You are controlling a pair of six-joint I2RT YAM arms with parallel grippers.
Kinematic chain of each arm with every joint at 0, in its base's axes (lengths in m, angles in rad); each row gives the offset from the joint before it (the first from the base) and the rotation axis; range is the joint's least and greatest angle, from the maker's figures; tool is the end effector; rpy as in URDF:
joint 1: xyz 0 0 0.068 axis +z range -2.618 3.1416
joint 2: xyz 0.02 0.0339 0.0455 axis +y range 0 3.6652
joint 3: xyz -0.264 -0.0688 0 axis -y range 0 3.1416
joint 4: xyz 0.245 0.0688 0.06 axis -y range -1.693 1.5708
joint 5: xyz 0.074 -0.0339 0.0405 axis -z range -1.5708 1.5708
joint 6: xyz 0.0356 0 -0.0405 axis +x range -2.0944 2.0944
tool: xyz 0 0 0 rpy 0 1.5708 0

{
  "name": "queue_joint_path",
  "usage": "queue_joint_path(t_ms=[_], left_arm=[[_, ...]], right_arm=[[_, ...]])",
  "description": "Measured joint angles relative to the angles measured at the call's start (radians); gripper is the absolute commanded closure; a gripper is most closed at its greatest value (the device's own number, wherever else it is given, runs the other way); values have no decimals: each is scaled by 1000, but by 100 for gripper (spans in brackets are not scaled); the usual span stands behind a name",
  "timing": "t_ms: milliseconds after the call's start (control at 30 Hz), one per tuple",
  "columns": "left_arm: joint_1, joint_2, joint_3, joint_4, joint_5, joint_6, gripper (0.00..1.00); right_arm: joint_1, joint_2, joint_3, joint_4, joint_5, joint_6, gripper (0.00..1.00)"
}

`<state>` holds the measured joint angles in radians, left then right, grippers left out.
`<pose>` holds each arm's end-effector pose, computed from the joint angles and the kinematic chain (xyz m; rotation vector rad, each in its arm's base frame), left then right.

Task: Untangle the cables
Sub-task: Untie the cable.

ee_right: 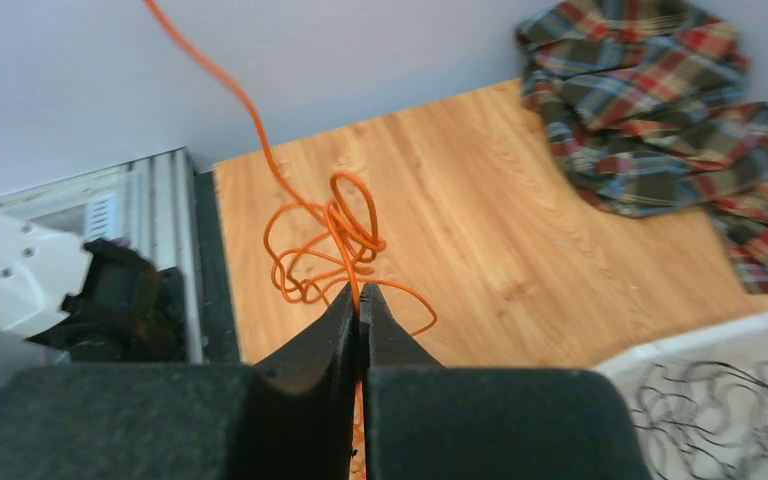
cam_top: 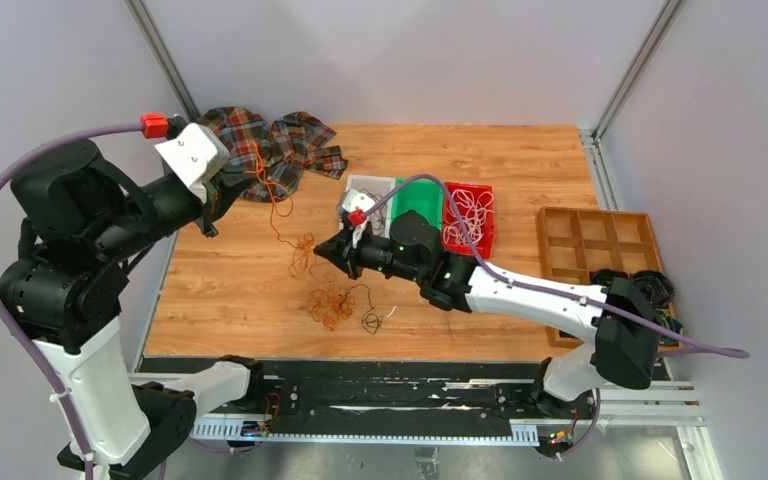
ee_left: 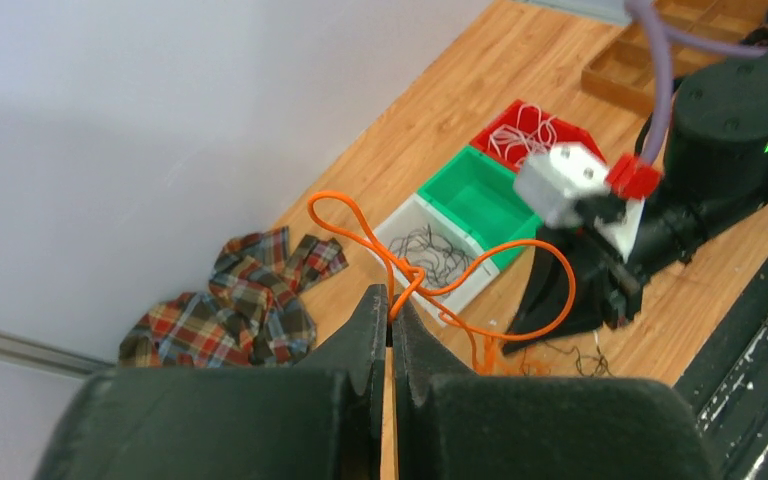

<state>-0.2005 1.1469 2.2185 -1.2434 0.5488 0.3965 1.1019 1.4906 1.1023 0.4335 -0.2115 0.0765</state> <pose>0.0736 -0.0339 0.5801 0.8754 1.4904 -0.3327 0.1547 0.3219 0.3443 -0.9523 1.3247 1.0858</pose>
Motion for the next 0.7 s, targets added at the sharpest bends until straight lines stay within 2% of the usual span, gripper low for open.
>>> queue_joint_path(t_ms=[167, 300, 500, 700], left_arm=[[0, -66, -144, 5, -61, 39, 100], [0, -171, -380, 18, -141, 79, 100], [0, -354, -780, 22, -271, 138, 99], [0, -432, -932, 46, -441, 219, 100]], right_arm=[[-45, -62, 0, -29, 112, -46, 99], [-94, -117, 4, -43, 184, -80, 100], [-148, -125, 71, -70, 215, -105, 99], [-164, -125, 112, -103, 235, -144, 99]])
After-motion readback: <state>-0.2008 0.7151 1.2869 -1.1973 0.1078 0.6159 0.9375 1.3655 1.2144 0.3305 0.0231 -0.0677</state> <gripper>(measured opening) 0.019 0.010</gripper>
